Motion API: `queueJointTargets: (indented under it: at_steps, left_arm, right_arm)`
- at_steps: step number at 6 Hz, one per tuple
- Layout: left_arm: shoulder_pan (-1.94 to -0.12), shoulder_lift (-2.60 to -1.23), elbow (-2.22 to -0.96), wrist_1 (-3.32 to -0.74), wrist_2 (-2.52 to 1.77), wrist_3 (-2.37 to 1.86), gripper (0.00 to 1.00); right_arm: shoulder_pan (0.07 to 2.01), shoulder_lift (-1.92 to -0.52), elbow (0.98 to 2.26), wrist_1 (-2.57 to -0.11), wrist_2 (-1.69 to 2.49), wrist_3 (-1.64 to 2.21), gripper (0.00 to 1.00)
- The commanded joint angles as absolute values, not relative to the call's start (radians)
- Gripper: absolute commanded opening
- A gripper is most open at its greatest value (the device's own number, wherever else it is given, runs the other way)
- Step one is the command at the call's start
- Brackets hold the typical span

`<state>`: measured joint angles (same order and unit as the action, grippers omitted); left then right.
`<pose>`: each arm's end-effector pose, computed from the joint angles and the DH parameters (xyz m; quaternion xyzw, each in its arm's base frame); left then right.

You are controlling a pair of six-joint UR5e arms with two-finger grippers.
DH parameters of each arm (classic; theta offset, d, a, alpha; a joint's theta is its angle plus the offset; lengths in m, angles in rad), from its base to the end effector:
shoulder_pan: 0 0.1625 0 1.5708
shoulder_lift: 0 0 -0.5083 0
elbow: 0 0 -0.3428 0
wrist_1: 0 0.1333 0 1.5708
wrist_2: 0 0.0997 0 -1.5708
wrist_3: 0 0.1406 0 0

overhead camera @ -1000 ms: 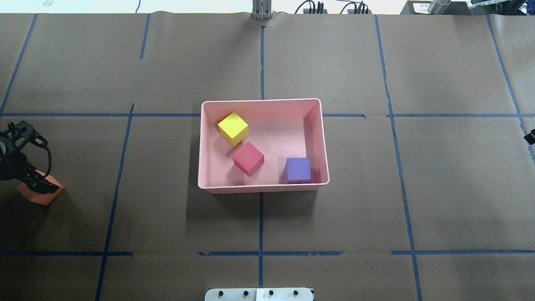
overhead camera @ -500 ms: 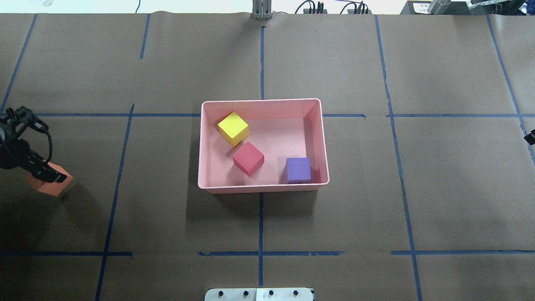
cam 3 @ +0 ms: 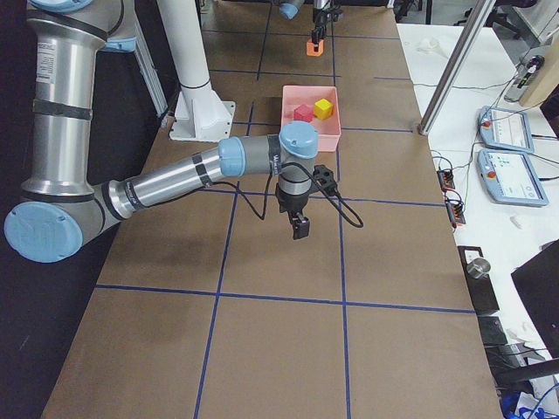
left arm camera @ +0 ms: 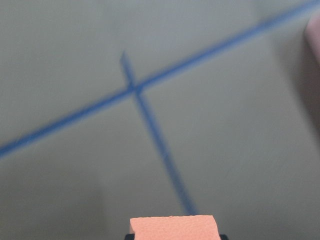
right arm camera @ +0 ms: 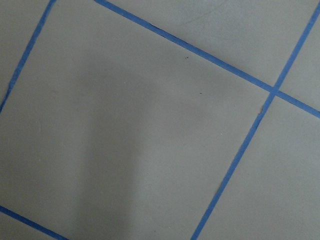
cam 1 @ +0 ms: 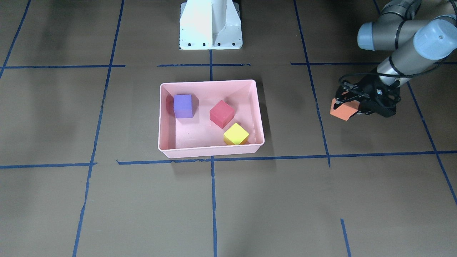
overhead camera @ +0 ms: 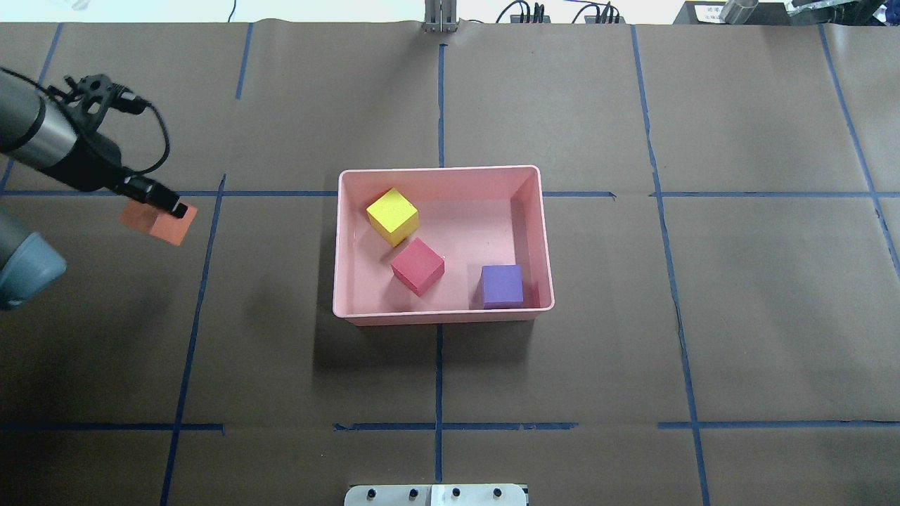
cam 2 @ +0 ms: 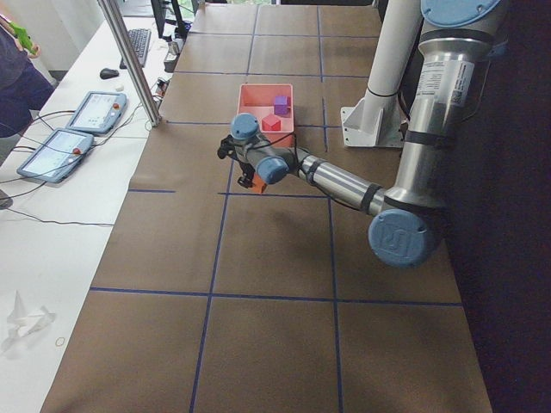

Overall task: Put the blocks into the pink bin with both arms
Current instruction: 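Carry the orange cube with the left gripper into the bin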

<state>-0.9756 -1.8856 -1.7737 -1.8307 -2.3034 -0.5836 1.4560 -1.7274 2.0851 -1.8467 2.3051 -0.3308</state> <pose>0.3037 -0.5185 0.4807 0.1100 0.4722 0.1408 0.8632 -0.0012 -0.3519 0.6404 0.0766 -0.3525 -0.2204 0.9063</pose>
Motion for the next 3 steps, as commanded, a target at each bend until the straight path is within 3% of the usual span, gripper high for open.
queueJointTargets:
  at_steps: [1, 3]
  left_arm:
    - [-0.894, -2.172, -1.773, -1.583, -2.235, -0.857, 0.48]
    - [-0.699, -2.442, -1.658, -1.536, -2.064, -1.194, 0.48]
  right_arm:
    - [1.55, -1.77, 2.048, -1.845, 2.307, -0.467, 1.0]
    - [1.566, -1.772, 2.037, -1.847, 2.299, -0.46, 1.0]
